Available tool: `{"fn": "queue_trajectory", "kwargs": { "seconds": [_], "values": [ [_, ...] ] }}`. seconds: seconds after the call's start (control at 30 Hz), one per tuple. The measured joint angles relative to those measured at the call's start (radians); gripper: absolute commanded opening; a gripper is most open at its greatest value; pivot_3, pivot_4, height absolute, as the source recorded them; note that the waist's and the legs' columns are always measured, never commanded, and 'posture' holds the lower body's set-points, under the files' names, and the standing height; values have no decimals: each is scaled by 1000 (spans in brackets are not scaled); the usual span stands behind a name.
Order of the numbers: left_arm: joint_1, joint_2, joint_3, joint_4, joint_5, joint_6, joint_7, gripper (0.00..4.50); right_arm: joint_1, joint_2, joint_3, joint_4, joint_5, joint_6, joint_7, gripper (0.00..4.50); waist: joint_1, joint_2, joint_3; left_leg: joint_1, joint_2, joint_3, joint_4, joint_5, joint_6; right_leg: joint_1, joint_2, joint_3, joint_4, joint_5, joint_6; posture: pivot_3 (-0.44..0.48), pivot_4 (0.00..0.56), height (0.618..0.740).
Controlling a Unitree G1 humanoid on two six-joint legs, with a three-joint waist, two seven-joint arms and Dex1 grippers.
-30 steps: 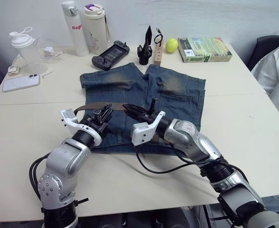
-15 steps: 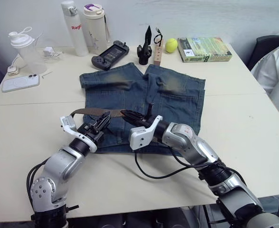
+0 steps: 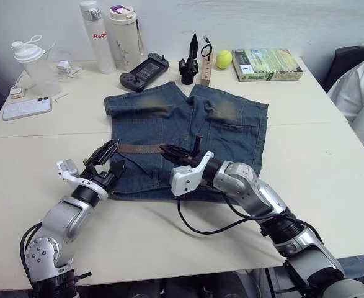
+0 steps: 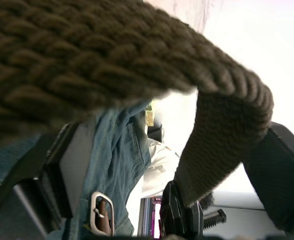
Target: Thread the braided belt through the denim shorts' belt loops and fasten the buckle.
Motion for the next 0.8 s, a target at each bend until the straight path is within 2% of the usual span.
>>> {"fn": "queue_trajectory", "kwargs": {
  "seconds": [0.3,0.8],
  "values": [
    [-17,20,-9,36,1,104,-34,4465,0,0,0,0,0,5,1,0,0,0,0,0,0,0,0,0,0,0,0,0,0,0,0,0,150,720],
    [-68,-45,-48,16,1,63,49,4465,0,0,0,-1,0,13,1,0,1,0,0,0,0,0,-1,0,-1,0,-1,0,-1,0,0,0,150,720]
  ]
}}
